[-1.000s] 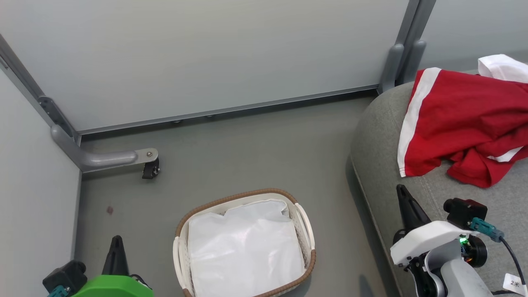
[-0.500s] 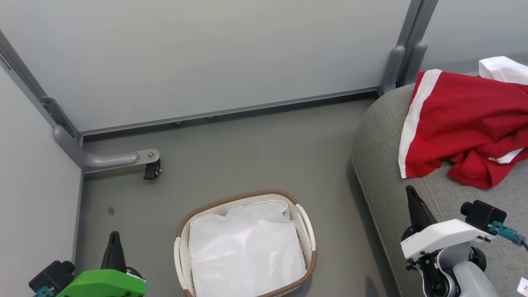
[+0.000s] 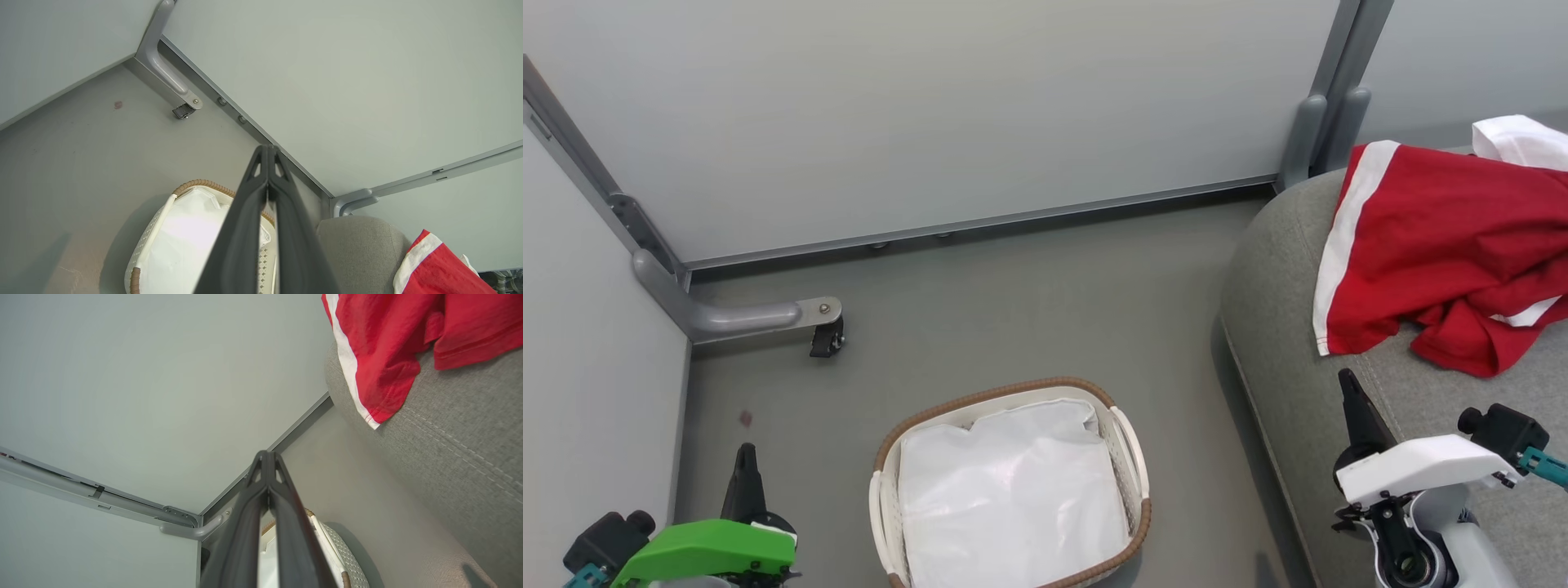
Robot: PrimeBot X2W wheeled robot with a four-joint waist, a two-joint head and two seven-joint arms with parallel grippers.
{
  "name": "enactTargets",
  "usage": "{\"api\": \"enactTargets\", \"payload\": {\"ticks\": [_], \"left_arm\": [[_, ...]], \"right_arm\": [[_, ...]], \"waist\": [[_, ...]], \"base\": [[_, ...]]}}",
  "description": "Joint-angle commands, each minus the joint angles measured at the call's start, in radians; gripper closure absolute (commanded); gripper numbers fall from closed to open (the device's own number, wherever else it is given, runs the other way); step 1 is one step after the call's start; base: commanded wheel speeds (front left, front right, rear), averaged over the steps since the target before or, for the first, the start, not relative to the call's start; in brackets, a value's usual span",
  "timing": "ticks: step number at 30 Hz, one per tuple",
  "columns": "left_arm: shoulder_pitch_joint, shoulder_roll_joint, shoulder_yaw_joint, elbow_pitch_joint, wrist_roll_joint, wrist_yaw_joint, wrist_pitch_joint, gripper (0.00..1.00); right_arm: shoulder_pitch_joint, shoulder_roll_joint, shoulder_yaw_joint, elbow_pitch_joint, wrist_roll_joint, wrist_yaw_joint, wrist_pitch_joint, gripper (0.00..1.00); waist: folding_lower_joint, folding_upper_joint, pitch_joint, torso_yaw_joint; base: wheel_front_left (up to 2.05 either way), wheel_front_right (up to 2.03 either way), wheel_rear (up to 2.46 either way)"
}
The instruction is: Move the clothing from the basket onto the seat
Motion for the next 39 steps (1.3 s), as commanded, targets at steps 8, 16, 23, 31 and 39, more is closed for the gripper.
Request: {"api": "enactTargets", "payload": {"ticks": [8,16,23,31,39], "left_arm": [[-0.031,0.007,0.008,-0.03,-0.108,-0.006,0.029,1.0],[-0.038,0.008,0.012,-0.042,-0.191,-0.008,0.051,1.0],[-0.04,0.009,0.015,-0.053,-0.26,-0.01,0.07,1.0],[-0.046,0.009,0.018,-0.064,-0.334,-0.011,0.09,1.0],[-0.05,0.01,0.022,-0.075,-0.402,-0.013,0.11,1.0]], "right_arm": [[0.004,-0.006,-0.018,-0.031,0.116,-0.001,0.03,1.0],[0.013,-0.007,-0.029,-0.044,0.204,-0.001,0.053,1.0],[0.02,-0.007,-0.039,-0.054,0.278,-0.001,0.072,1.0],[0.024,-0.008,-0.05,-0.065,0.355,-0.001,0.092,1.0],[0.031,-0.008,-0.059,-0.076,0.427,-0.001,0.11,1.0]], "waist": [[0.0,0.0,-0.003,0.003],[0.0,0.0,-0.006,0.005],[0.0,0.0,-0.009,0.007],[0.0,0.0,-0.012,0.009],[0.0,0.0,-0.015,0.011]], "base": [[0.0,0.0,0.0],[0.0,0.0,0.0],[0.0,0.0,0.0],[0.0,0.0,0.0],[0.0,0.0,0.0]]}}
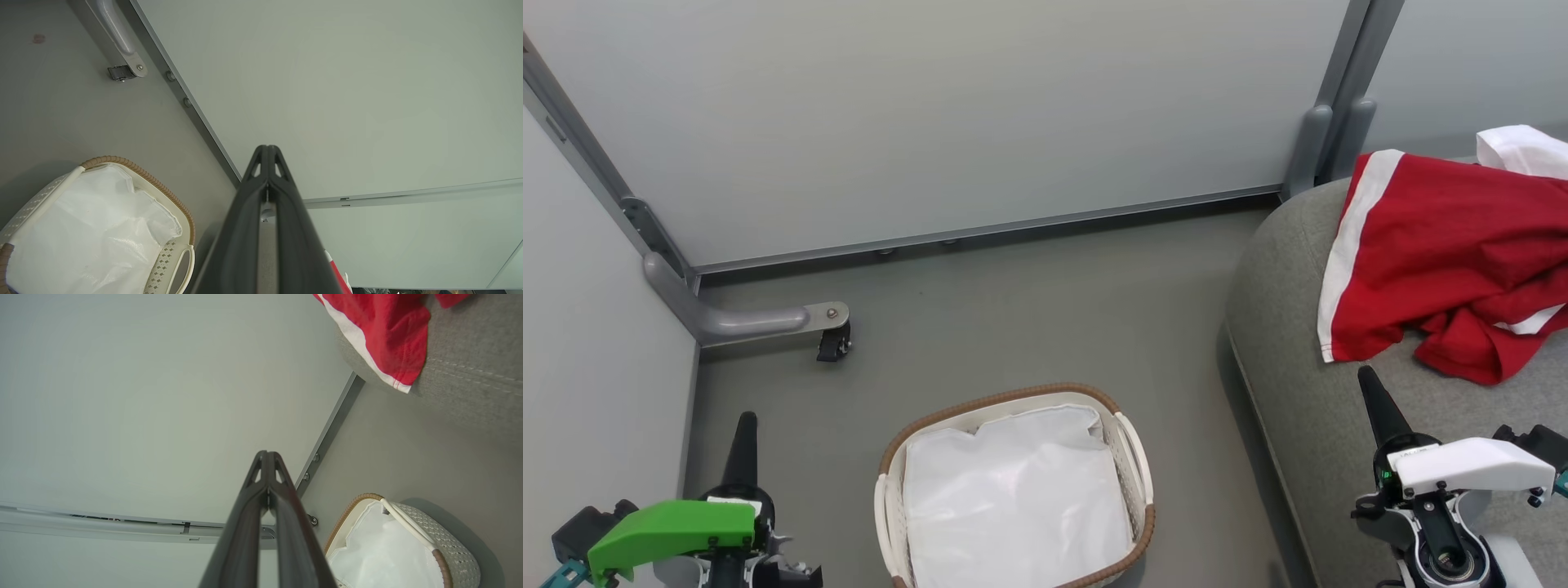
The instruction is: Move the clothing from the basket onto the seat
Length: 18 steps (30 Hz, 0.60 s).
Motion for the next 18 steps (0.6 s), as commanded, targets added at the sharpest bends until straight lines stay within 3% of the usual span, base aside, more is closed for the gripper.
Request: {"api": "enactTargets", "payload": {"ticks": [1,18], "left_arm": [[-0.023,0.008,0.006,-0.012,-0.024,-0.005,0.007,1.0],[-0.031,0.009,0.012,-0.031,-0.156,-0.009,0.043,1.0]], "right_arm": [[0.006,-0.006,-0.005,-0.013,0.024,-0.001,0.008,1.0],[0.02,-0.007,-0.024,-0.032,0.163,-0.001,0.043,1.0]], "waist": [[0.0,0.0,-0.001,0.0],[0.0,0.0,-0.007,0.005]], "base": [[0.0,0.0,0.0],[0.0,0.0,0.0]]}}
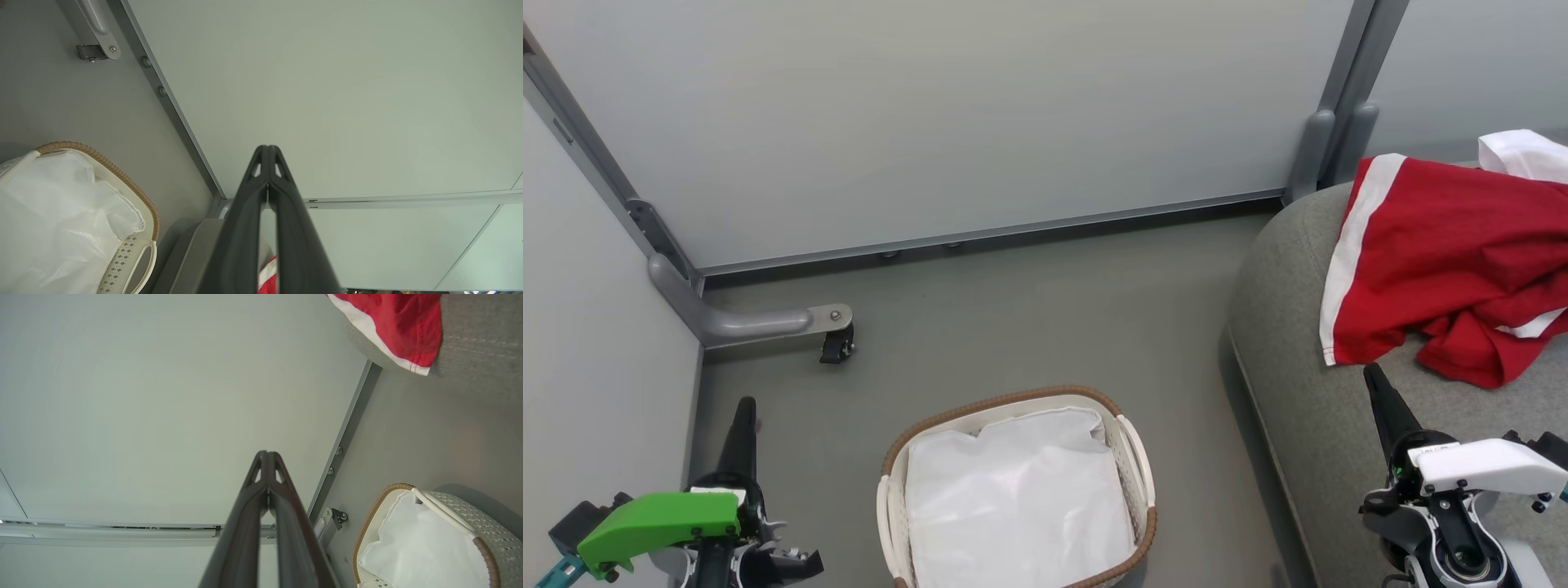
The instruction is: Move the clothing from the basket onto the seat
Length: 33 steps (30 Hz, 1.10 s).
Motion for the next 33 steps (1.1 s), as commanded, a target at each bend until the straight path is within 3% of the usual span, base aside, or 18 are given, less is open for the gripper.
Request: {"api": "enactTargets", "payload": {"ticks": [1,21,33], "left_arm": [[-0.019,0.007,0.006,-0.008,-0.025,-0.007,0.006,1.0],[-0.027,0.008,0.011,-0.028,-0.155,-0.01,0.042,1.0],[-0.025,0.008,0.011,-0.027,-0.154,-0.01,0.043,1.0]], "right_arm": [[0.013,-0.006,-0.006,-0.009,0.024,0.0,0.007,1.0],[0.024,-0.007,-0.024,-0.028,0.163,0.0,0.044,1.0],[0.024,-0.007,-0.024,-0.028,0.162,0.0,0.042,1.0]], "waist": [[0.0,0.0,-0.001,0.0],[0.0,0.0,-0.008,0.006],[0.0,0.0,-0.009,0.006]], "base": [[0.0,0.0,0.0],[0.0,0.0,0.0],[0.0,0.0,0.0]]}}
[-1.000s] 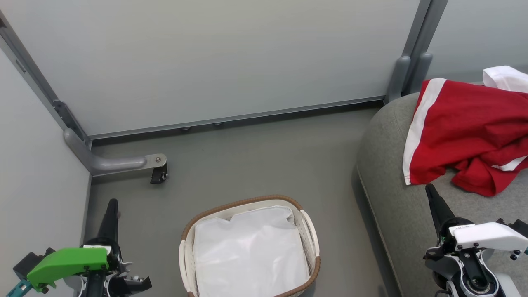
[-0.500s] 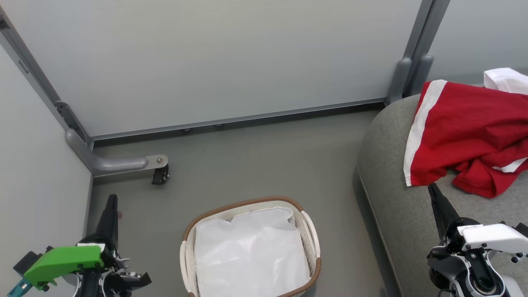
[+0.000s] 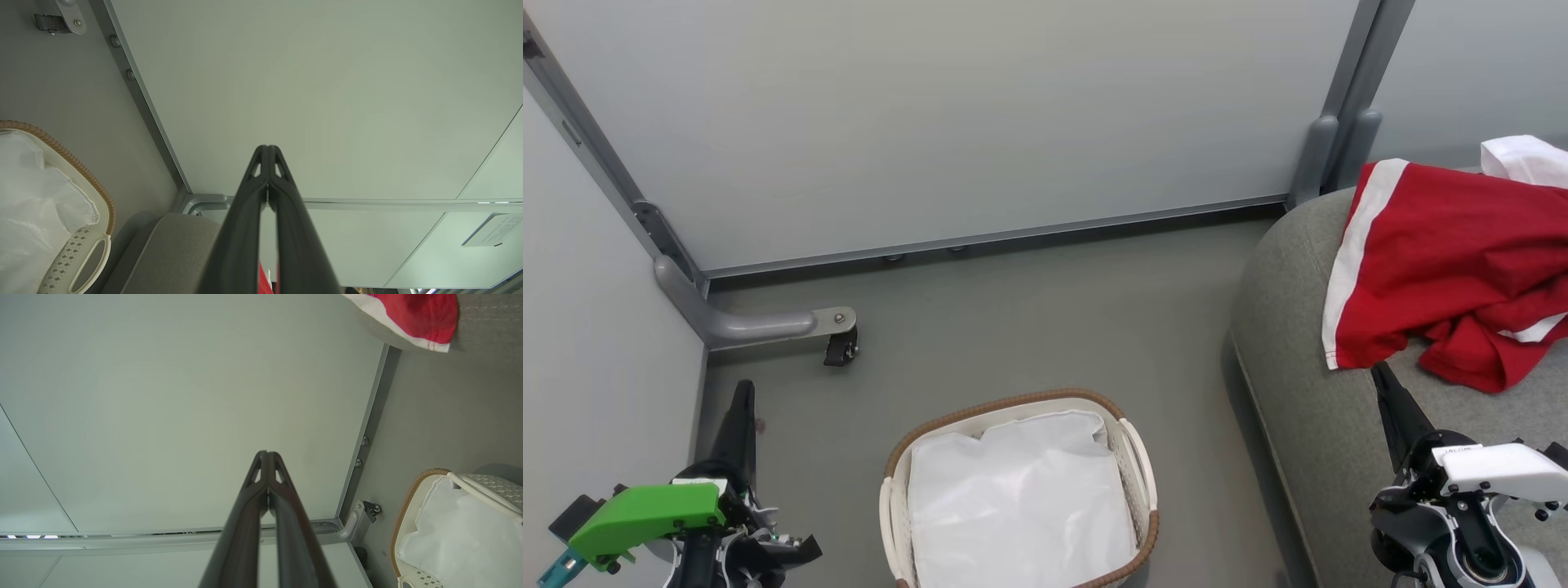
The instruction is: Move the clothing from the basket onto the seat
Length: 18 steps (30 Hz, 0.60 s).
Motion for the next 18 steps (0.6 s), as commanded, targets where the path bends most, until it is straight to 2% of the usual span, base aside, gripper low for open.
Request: {"api": "enactTargets", "payload": {"ticks": [1,18], "left_arm": [[-0.01,0.007,0.003,-0.002,-0.003,-0.005,0.005,1.0],[-0.01,0.007,0.003,-0.002,-0.003,-0.005,0.004,1.0]], "right_arm": [[0.011,-0.006,-0.002,-0.003,0.003,0.0,0.001,1.0],[0.011,-0.006,-0.002,-0.003,0.003,0.0,0.001,1.0]], "waist": [[0.0,0.0,0.0,0.0],[0.0,0.0,0.0,0.0]], "base": [[0.0,0.0,0.0],[0.0,0.0,0.0]]}}
